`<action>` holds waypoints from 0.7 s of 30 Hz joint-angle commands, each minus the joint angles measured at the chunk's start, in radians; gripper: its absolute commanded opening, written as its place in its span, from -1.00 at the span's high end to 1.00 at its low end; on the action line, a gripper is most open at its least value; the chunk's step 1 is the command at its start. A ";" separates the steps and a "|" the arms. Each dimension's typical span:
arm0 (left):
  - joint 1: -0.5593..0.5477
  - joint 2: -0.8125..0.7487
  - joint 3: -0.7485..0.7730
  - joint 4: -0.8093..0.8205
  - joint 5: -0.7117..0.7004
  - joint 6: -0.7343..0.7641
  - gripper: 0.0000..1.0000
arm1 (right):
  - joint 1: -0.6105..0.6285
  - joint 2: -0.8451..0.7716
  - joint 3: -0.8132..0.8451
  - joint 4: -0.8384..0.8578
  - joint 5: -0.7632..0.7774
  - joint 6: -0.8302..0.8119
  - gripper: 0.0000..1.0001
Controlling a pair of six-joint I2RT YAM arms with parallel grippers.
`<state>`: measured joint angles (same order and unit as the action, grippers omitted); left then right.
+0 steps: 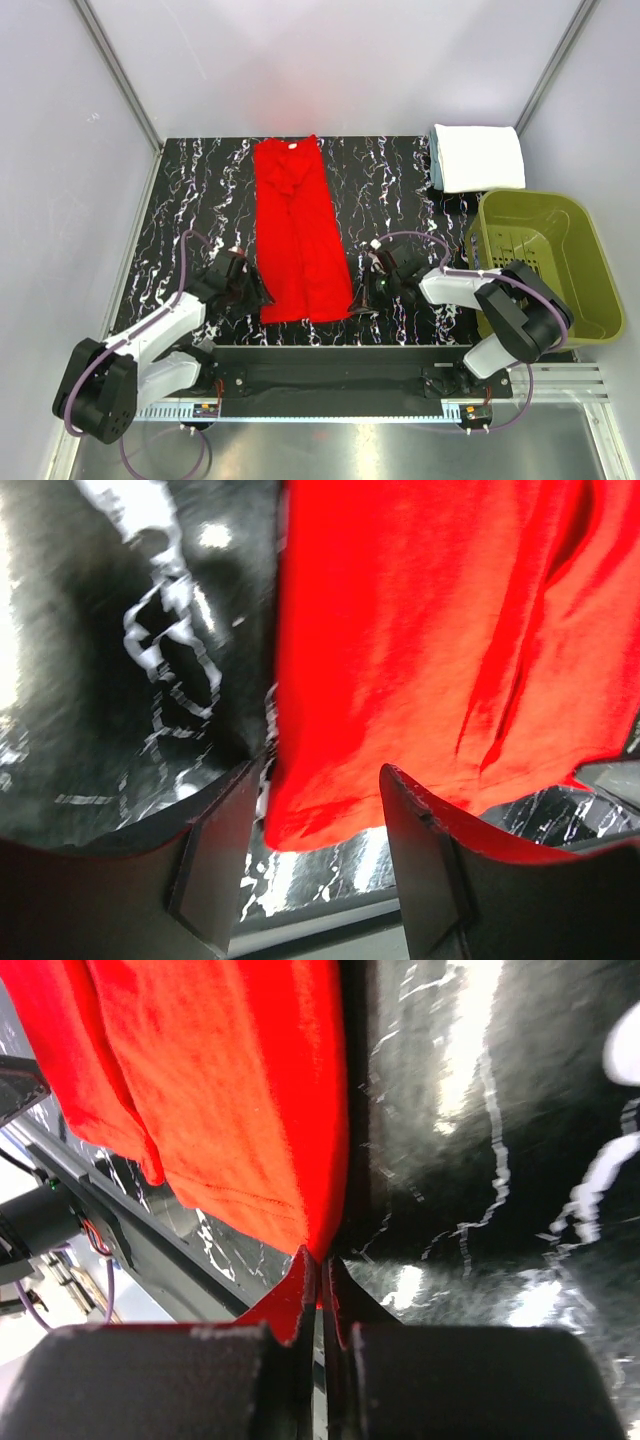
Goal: Fold and stack the t-shirts
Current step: Fold the tshirt
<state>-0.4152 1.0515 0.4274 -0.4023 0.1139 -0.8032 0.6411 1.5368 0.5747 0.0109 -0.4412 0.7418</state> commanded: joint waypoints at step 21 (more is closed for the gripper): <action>-0.169 -0.031 0.020 -0.294 -0.141 -0.192 -0.20 | 0.055 -0.122 -0.061 0.026 0.004 0.027 0.98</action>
<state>-0.5682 1.0161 0.4370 -0.5442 0.0631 -0.9703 0.6865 1.4506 0.5194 0.0151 -0.4351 0.7681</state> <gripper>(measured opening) 0.585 0.019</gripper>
